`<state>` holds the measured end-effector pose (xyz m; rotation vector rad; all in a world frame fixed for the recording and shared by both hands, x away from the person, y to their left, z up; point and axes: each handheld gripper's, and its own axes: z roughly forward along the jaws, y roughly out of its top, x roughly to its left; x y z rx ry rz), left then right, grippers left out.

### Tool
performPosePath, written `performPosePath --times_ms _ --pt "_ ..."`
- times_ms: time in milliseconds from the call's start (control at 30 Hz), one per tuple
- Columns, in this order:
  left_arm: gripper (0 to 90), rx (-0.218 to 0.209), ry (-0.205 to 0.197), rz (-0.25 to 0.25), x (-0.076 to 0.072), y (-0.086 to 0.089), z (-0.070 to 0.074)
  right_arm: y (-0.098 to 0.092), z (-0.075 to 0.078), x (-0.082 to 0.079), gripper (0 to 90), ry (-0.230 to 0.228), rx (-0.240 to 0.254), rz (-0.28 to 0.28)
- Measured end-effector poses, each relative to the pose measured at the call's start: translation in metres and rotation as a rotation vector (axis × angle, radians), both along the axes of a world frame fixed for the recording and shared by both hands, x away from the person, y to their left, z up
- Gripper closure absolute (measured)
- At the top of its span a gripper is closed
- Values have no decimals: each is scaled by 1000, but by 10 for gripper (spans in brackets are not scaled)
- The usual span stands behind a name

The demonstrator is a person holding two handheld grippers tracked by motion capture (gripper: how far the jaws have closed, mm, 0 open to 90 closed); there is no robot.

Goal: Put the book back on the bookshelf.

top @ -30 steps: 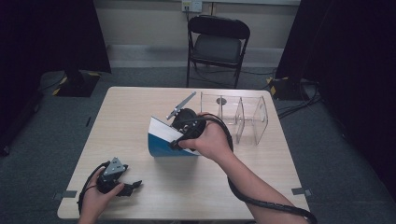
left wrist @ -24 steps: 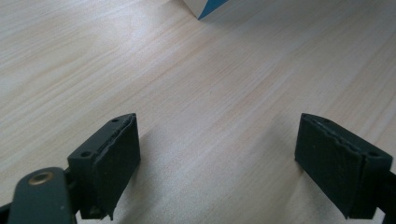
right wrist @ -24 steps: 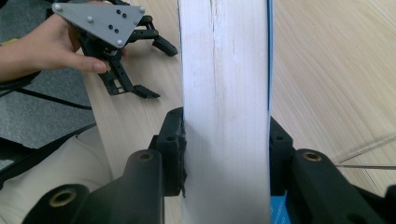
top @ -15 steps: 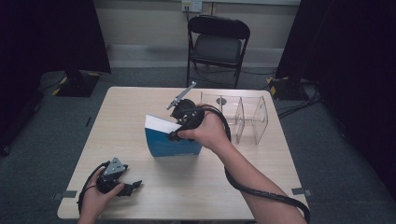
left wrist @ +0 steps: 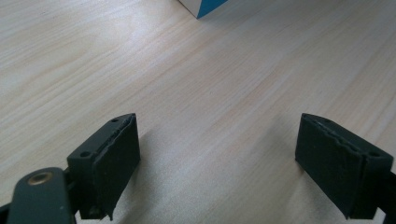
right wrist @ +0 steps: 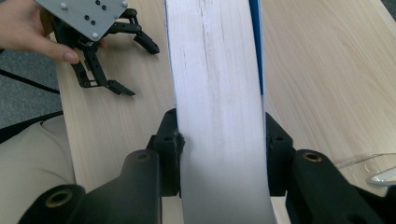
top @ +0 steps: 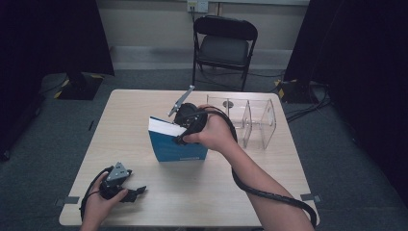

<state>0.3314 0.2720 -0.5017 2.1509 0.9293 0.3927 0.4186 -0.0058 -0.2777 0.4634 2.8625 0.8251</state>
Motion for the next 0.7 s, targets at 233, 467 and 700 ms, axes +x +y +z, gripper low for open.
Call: performPosePath --times_ms 233,467,700 --pt "136 10 -6 -4 0 1 0 4 3 -5 613 17 -30 -17" --pt "137 -8 4 -4 0 2 0 -2 8 -9 614 108 -8 -33" --pt "136 9 5 -3 0 1 1 -9 5 -1 607 100 67 -79"
